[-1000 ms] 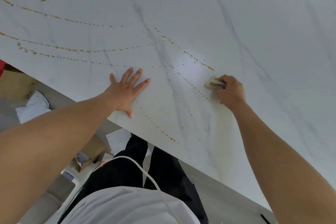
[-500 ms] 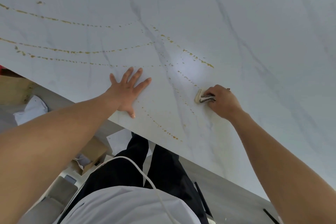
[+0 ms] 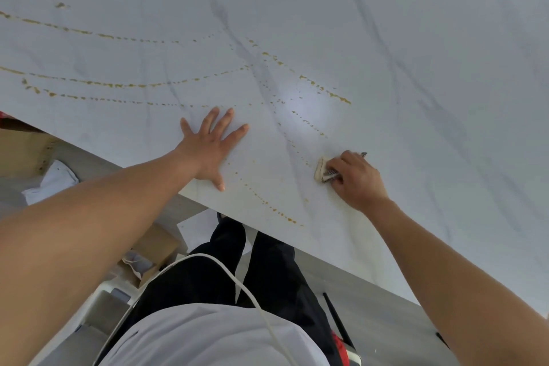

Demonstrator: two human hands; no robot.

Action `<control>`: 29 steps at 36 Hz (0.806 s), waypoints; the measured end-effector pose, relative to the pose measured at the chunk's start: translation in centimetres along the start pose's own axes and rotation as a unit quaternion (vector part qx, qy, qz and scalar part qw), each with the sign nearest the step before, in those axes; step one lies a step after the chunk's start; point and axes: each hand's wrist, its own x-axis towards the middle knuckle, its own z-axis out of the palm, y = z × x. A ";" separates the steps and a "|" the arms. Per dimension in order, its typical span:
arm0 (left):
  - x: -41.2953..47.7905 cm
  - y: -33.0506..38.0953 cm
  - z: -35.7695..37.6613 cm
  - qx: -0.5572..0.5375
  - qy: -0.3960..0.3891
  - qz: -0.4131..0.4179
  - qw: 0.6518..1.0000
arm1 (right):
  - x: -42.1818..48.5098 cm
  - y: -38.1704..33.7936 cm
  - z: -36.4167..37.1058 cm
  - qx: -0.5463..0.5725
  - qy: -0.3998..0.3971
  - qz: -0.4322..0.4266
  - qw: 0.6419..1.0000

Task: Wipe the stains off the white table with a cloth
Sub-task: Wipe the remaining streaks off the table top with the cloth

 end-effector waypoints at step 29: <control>0.1 -0.1 0.4 -0.012 0.000 0.002 1.000 | -4.6 -4.3 3.3 -0.049 -0.021 -0.076 0.996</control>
